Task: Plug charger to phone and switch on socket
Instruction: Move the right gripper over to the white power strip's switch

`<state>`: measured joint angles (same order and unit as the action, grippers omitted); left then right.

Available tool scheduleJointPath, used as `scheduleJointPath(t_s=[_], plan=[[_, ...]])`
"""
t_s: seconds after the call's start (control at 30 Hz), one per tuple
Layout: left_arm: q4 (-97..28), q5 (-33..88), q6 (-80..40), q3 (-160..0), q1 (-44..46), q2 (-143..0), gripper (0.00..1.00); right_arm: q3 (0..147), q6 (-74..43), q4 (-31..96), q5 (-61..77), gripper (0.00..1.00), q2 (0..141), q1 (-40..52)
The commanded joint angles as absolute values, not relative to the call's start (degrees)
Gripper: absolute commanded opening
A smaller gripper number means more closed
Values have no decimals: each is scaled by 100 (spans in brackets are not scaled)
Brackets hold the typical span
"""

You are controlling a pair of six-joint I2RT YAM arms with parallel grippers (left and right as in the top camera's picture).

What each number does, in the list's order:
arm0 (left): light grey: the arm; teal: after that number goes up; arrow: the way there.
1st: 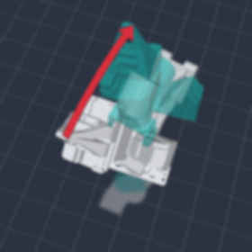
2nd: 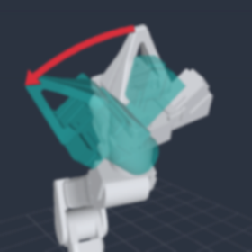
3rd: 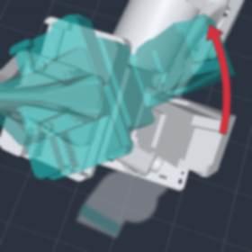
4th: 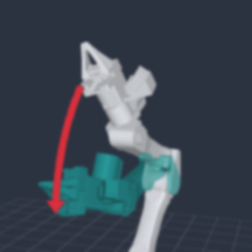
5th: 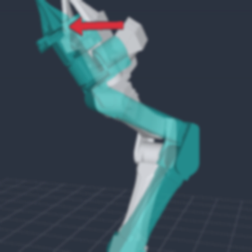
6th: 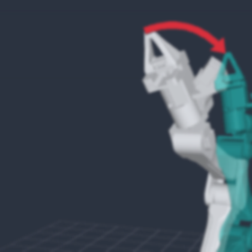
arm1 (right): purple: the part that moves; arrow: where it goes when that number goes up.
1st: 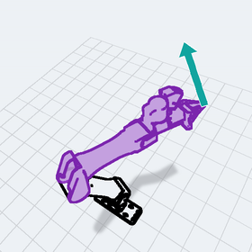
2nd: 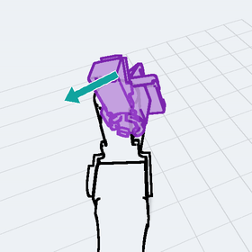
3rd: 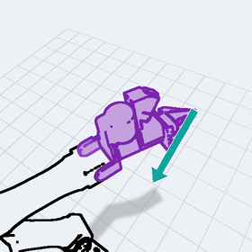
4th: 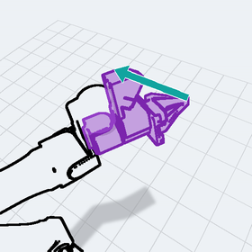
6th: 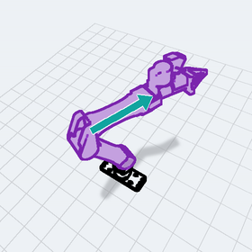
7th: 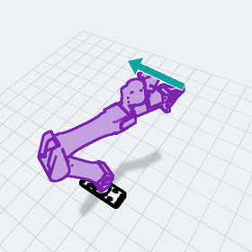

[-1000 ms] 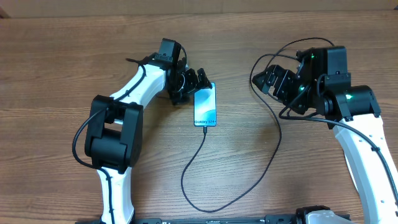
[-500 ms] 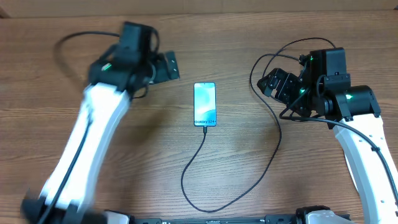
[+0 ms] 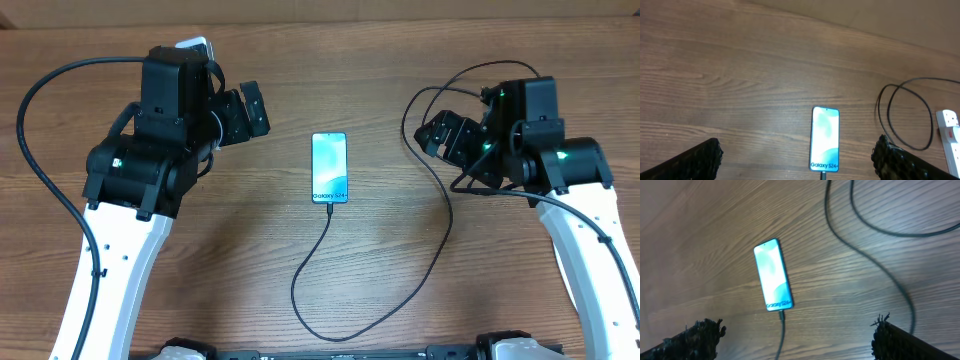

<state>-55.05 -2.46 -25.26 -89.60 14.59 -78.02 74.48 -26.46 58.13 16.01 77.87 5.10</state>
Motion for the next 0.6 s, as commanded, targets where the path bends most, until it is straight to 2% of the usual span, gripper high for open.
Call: scheduleJointPath(t_s=[0.0,0.1,0.27,0.43,0.57], plan=[[-5570,-357,-2418,-8952,1463,-7832,100,7553,-2078,5837,2049,100,7743,-161],[-5570,-357,-2418,-8952,1463,-7835,100,7828,-1542,6082,2816,100,7979,-1179],[-5570,-357,-2418,-8952,1463,-7837,100,8735,-773,6737,3251,100,8886,-2443],[-5568,-357,-2418,-8952,1463,-7837,100,9349,-532,6289,3181,100,9837,-2869],[-5568,-357,-2418,-8952,1463,-7837,99,9345,-596,5312,2202,100,10385,-2871]])
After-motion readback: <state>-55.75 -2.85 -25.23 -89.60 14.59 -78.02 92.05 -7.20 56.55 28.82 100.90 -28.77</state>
